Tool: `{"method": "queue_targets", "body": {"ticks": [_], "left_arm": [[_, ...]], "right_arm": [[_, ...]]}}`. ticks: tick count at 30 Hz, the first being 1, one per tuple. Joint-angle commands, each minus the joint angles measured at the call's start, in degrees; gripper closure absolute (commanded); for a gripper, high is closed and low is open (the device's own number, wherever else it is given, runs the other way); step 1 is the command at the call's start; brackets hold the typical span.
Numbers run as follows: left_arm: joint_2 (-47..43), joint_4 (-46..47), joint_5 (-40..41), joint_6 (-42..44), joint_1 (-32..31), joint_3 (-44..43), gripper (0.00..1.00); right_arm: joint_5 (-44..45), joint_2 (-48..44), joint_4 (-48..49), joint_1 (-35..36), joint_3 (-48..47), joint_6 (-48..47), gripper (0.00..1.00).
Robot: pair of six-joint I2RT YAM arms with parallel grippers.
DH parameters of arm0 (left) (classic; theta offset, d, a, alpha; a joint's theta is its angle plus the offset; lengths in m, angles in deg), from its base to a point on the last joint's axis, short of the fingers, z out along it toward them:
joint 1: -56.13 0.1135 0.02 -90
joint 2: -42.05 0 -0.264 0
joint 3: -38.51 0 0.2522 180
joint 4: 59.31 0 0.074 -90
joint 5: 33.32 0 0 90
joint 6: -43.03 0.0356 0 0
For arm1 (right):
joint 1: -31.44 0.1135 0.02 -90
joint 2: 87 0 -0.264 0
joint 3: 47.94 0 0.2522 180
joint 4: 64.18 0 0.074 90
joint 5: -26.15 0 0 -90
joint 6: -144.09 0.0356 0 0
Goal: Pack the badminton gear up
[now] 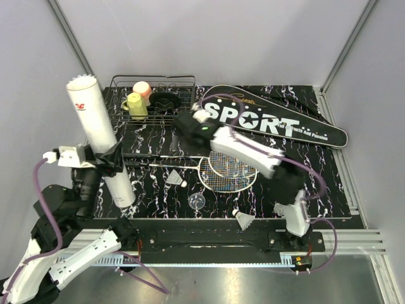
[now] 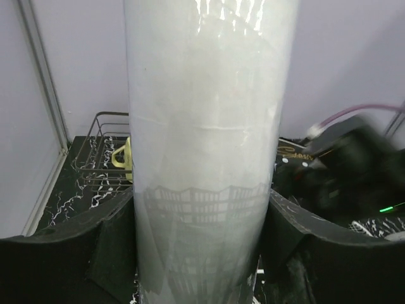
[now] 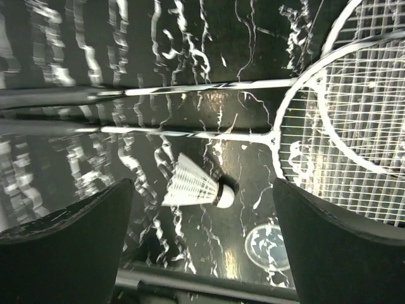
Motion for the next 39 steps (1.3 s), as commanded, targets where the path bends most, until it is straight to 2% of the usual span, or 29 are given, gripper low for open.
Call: {"method": "queue_targets", "body": {"ticks": [1,2,3,5,6,8,10,12,16,22,28,39], "left_arm": [[-2.3,1.2,4.3,-0.6,0.1,-2.3,0.76],[-2.7,0.7,4.1,-0.7,0.1,-2.4,0.76],[-3.1,0.1,3.8,-0.8,0.1,-2.5,0.76],[-3.5,-1.1,3.6,-0.8,0.2,-2.8,0.76],[-4.0,-1.5,3.4,-0.8,0.1,-2.9,0.76],[-4.4,-2.0,3.1,-0.8,0.2,-2.9,0.76],[-4.7,-2.2,3.1,-0.8,0.2,-2.9,0.76],[-4.7,-2.3,2.8,-0.8,0.1,-2.9,0.76],[-4.4,-2.0,2.6,-0.8,0.1,-2.8,0.76],[-3.9,-1.5,1.7,-0.9,0.1,-2.0,0.77],[-4.7,-1.4,2.0,-0.9,0.2,-1.8,0.77],[-3.6,-1.5,1.4,-2.4,0.2,-1.9,0.77]], "right_arm": [[10.1,17.6,-24.7,4.9,-25.6,7.7,0.0],[9.5,21.1,-31.4,5.4,-30.7,9.3,0.0],[10.3,27.2,-33.6,5.9,-39.1,9.5,0.0],[11.7,31.7,-36.1,7.9,-46.5,9.0,0.01],[11.7,34.2,-35.9,8.5,-47.1,8.7,0.01],[11.9,35.3,-34.2,9.9,-46.8,8.4,0.08],[13.1,34.9,-32.8,10.7,-43.5,8.6,0.2],[13.4,33.6,-30.5,11.4,-39.5,8.7,0.25],[16.0,33.2,-29.6,12.6,-37.0,8.4,0.27],[16.6,36.6,-29.8,13.1,-39.2,6.1,0.29],[18.3,35.5,-28.0,13.1,-37.5,4.5,0.48],[17.5,35.2,-25.5,13.1,-37.5,3.6,0.72]]}}
